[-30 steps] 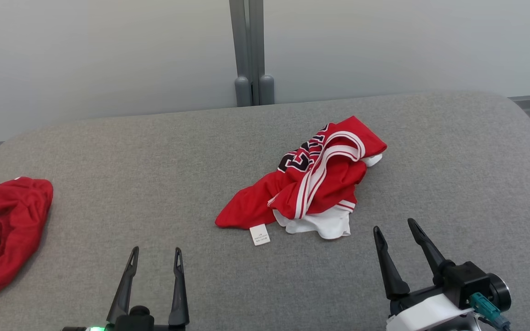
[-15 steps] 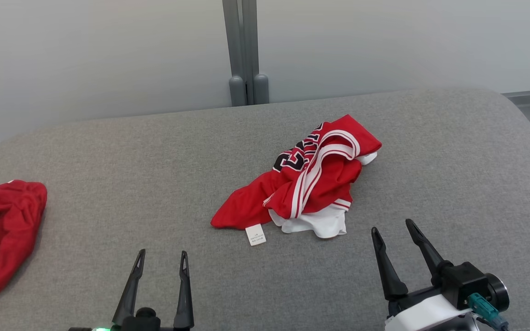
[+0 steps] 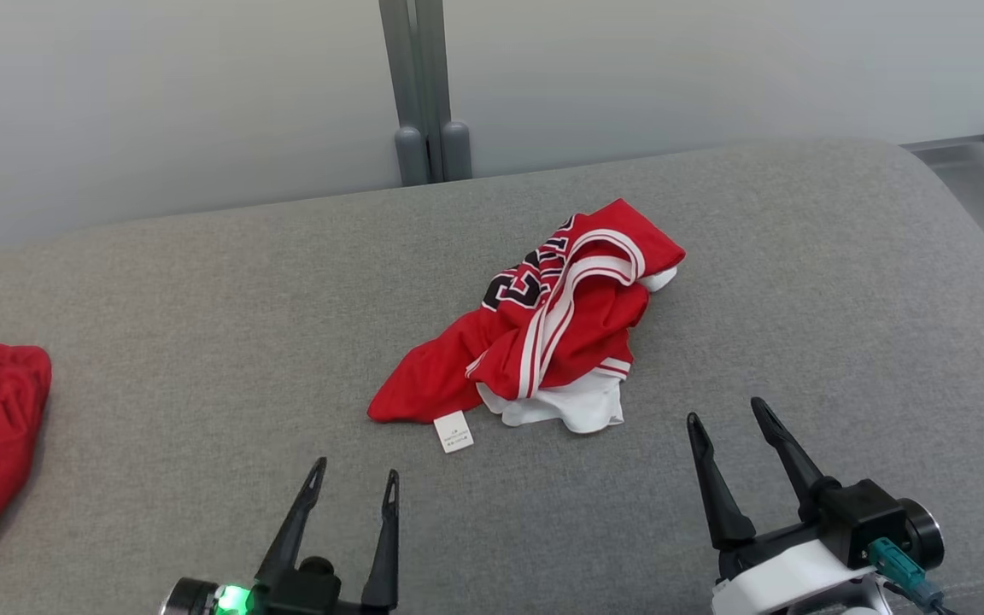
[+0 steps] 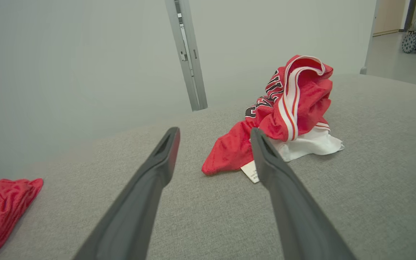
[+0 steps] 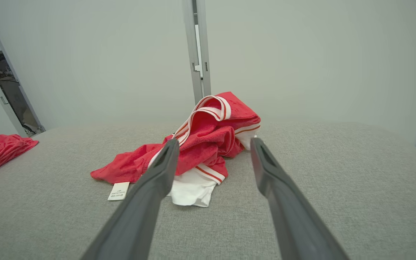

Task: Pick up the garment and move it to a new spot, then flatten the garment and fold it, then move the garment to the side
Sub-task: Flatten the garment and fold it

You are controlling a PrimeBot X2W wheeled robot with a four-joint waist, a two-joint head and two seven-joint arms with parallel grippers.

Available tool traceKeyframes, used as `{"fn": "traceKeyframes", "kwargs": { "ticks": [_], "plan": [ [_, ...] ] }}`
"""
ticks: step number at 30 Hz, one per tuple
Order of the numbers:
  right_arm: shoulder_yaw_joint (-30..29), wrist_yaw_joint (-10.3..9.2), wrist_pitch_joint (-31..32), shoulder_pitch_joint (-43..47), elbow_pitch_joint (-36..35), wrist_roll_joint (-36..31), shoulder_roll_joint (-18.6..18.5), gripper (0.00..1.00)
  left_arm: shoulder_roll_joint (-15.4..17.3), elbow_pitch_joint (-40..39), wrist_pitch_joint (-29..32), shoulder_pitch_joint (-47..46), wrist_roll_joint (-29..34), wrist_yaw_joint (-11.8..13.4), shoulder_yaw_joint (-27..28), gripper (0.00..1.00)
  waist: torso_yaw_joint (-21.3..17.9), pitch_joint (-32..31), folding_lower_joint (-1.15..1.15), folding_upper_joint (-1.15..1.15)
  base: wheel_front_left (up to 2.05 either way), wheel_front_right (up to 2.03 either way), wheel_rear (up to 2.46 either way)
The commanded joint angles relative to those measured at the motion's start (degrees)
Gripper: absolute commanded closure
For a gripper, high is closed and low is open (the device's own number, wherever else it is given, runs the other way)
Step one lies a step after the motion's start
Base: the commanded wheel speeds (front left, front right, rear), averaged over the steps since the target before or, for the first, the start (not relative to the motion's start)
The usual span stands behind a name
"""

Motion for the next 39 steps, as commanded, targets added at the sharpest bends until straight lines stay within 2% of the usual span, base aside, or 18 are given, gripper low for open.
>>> {"fn": "traceKeyframes", "kwargs": {
  "ticks": [1, 7, 10, 17, 25, 29, 30, 32, 39],
  "plan": [
    [-0.09, -0.08, -0.04, -1.02, -0.24, -0.18, -0.14, 0.0, 0.23, 1.12, -0.04, -2.41, -0.44, -1.12, -0.44, 0.0, -1.04, 1.44, 0.0, 0.0, 0.0, 0.0, 0.0],
    [-0.37, -0.08, -0.04, -2.56, -0.99, -0.67, -0.14, 0.0, -0.08, 8.82, -0.04, -11.78, 1.23, -7.82, -5.59, 0.0, -1.77, 6.11, 0.0, 0.0, 0.0, 0.0, 0.0],
    [-0.58, -0.08, -0.04, -4.2, -1.39, -0.67, -0.14, 0.0, -0.63, 12.06, -0.03, -17.61, 2.54, -9.67, -8.34, 0.0, -2.0, 9.49, 0.0, 0.0, 0.0, 0.0, 0.0],
    [-0.73, -0.08, -0.04, -8.61, -2.3, 0.14, -0.13, 0.0, -1.44, 18.33, -0.03, -28.19, 3.38, -11.28, -13.14, 0.0, -3.43, 16.69, 0.0, 0.0, 0.0, 0.0, 0.0],
    [-1.56, -0.08, -0.04, -12.49, -3.39, 1.27, -0.12, 0.0, -1.15, 28.05, -0.02, -36.18, 3.38, -11.81, -15.27, 0.0, -5.89, 22.97, 0.0, 0.0, 0.0, 0.0, 0.0],
    [-2.08, -0.08, -0.04, -13.41, -3.82, 2.08, -0.12, 0.0, -0.66, 31.26, -0.03, -39.27, 3.71, -11.2, -15.79, 0.0, -6.57, 24.73, 0.0, 0.0, 0.0, 0.0, 0.0],
    [-2.18, -0.08, -0.04, -13.46, -3.81, 2.3, -0.11, 0.0, -0.31, 31.8, -0.03, -39.84, 4.08, -11.18, -16.21, 0.16, -6.62, 24.96, 0.0, 0.0, 0.0, 0.0, 0.0],
    [-2.49, -0.08, -0.04, -13.43, -3.87, 2.6, -0.12, 0.0, -0.02, 32.02, -0.03, -40.77, 4.24, -11.06, -16.91, 1.0, -6.69, 25.06, 0.0, 0.0, 0.0, 0.0, 0.0],
    [-3.42, -0.08, -0.04, -14.03, -4.35, 4.31, -0.13, 0.0, 1.31, 24.87, -0.03, -42.29, 2.97, -11.45, -18.18, 1.0, -7.45, 24.75, 0.0, 0.0, 0.0, 0.0, 0.0]
  ]
}}
